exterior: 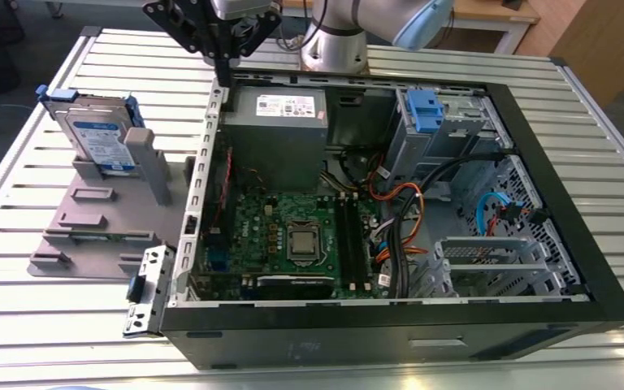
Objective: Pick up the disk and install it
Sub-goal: 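Reach for the disk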
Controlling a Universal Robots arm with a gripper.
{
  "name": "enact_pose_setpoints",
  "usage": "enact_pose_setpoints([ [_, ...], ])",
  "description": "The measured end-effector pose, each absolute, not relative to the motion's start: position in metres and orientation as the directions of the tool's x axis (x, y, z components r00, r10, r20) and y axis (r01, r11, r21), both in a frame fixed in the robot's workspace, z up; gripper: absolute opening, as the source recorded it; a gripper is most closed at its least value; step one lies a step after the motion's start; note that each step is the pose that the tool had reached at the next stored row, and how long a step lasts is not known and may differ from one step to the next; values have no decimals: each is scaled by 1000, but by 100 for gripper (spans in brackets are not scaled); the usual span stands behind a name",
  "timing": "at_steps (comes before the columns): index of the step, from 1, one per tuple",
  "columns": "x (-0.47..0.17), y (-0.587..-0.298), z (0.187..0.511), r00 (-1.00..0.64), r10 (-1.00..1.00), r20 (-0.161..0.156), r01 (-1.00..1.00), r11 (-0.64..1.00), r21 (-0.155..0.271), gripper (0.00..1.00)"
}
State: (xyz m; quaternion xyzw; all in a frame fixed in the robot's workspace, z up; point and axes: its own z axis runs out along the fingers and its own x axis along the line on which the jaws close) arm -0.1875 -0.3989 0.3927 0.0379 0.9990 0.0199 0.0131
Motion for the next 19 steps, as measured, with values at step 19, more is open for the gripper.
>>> enact_pose_setpoints([
  [19,-194,-399,393,-997,76,-25,75,996,41,11],
])
